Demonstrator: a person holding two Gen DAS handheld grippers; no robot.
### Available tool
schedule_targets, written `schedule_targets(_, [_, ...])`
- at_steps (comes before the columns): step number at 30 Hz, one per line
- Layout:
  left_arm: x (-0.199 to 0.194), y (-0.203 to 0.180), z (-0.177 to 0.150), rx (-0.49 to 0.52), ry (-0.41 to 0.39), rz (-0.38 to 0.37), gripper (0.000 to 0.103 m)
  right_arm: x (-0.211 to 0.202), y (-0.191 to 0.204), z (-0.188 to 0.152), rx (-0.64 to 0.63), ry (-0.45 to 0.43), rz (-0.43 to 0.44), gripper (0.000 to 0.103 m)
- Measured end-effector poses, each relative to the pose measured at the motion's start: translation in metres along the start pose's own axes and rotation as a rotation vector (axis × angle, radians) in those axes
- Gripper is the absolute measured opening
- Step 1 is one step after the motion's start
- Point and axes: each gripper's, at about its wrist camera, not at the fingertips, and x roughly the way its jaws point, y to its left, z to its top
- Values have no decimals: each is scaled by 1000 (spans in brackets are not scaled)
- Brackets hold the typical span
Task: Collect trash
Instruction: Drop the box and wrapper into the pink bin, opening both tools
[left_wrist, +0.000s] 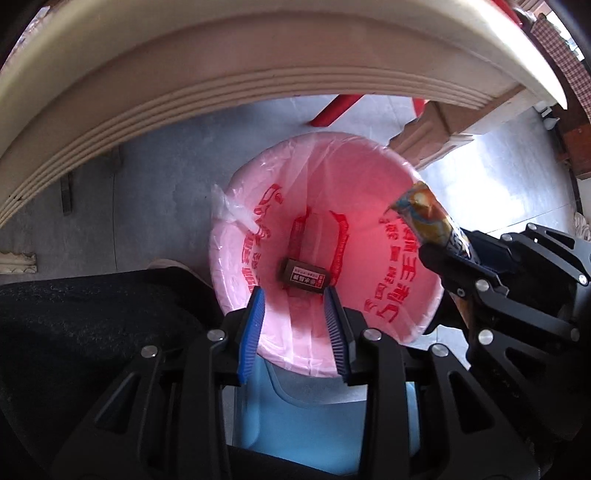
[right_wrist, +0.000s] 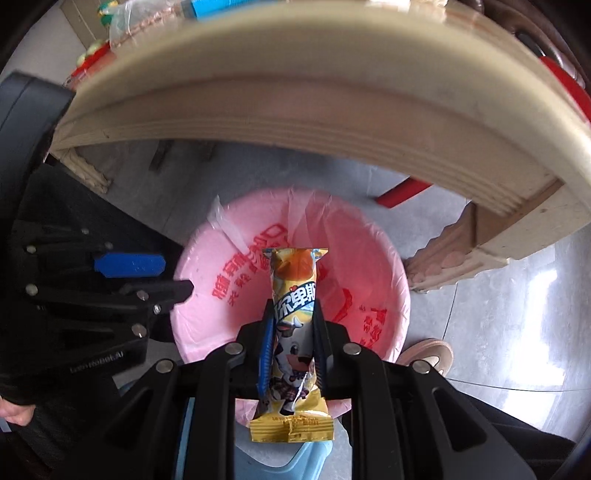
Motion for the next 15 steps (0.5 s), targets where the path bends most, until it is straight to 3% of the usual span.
schedule_targets(4, [9,6,2,-24,22,4,34,9,4,-4,-12,18,22,19])
schedule_targets(7, [10,10,2,-28,28,15,46,8,6,-1,-18,16,33,25])
schedule_targets(9, [10,11,3,-27,23,25,54,7,5,-1,-21,7,23,48])
schedule_targets(12, [9,13,4,-33,18,43,61,1,2,0,-15,-24,-2,59])
schedule_targets(15, [10,13,4,-33,17,36,62,-3,-1,-1,1,-39,5,61])
